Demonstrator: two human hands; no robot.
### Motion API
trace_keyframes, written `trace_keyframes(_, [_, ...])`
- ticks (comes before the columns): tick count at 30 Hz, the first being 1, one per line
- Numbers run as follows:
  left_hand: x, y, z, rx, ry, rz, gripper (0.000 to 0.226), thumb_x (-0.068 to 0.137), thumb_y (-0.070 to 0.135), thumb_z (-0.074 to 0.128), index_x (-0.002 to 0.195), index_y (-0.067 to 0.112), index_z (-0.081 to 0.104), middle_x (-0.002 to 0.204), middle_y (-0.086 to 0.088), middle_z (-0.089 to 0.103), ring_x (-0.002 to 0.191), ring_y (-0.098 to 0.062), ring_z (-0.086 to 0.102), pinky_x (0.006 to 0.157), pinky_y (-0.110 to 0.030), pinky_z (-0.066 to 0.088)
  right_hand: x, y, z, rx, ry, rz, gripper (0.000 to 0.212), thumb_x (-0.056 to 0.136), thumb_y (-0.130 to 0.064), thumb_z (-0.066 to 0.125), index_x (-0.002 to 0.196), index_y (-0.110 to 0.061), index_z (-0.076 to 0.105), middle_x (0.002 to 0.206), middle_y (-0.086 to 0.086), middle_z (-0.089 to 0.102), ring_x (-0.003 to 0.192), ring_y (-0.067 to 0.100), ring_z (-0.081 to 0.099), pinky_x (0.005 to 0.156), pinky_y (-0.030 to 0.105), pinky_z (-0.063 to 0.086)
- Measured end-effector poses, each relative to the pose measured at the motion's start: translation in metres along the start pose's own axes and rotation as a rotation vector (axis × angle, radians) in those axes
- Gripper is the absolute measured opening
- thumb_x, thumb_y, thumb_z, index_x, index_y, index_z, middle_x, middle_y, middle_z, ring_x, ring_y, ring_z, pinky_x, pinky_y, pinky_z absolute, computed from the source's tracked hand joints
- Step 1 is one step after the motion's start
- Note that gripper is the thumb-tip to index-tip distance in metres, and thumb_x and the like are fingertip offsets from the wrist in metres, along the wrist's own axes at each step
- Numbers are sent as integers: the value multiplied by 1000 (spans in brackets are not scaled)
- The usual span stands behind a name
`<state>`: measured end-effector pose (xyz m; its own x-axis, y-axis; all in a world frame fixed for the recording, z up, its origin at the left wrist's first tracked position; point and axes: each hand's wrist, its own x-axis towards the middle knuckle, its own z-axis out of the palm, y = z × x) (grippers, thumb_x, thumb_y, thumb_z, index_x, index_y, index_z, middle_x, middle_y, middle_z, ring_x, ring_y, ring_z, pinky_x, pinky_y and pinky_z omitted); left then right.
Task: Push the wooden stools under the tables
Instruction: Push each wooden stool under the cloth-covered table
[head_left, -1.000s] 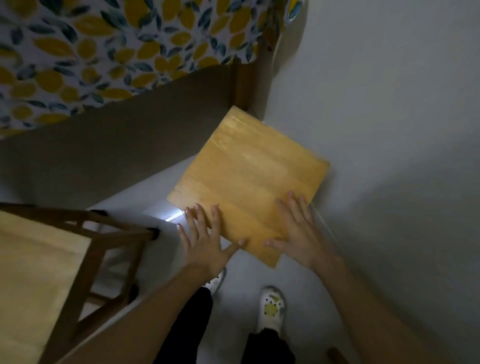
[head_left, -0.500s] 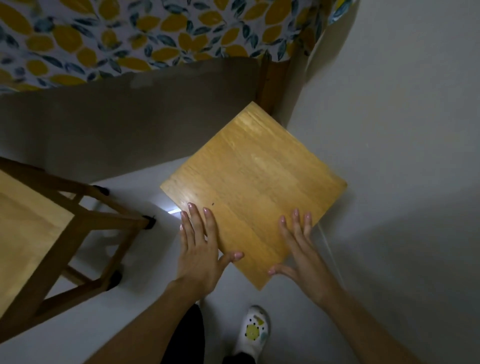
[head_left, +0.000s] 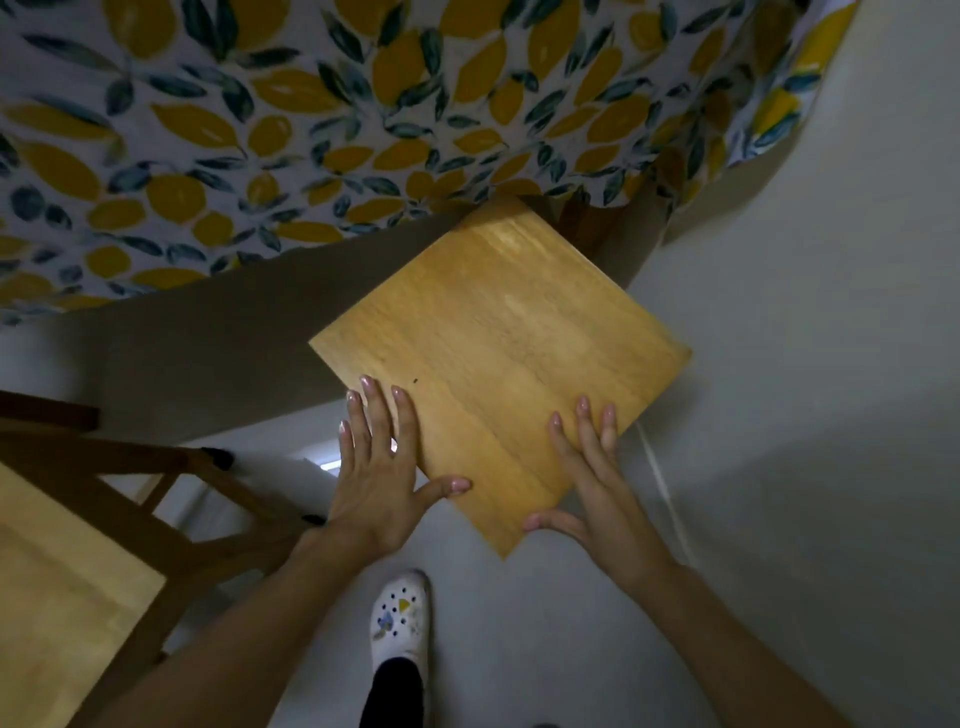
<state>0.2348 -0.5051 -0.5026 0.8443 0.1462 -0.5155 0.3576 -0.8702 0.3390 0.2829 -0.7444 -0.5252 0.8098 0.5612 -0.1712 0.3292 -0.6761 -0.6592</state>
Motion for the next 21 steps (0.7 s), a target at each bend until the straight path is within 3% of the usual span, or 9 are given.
trace_keyframes(3, [43,-19,-42,22,-31,-13,119,65,87,28,136,18,-39,140,-14,-50,130,-31,-44,107,-44,-21,56,-10,7,-23,32,-26,104,68,-67,49,150,-6,26,160,20,3,146,40,-12,116,49,10])
trace_keyframes(10, [126,-48,-110,97,-36,-21,120,69,79,39,142,13,-29,144,-19,-44,131,-32,-41,110,-47,-18,169,-39,-2,-43,-45,61,116,57,-72,44,153,-13,13,160,13,-13,140,33,-29,116,63,12])
trace_keyframes(21, [155,-49,-119,97,65,20,109,75,75,29,145,9,-22,151,-18,-32,139,-31,-31,113,-45,-14,215,-36,-20,-41,-50,79,111,61,-58,60,153,-16,15,161,15,-8,143,35,-24,117,60,5])
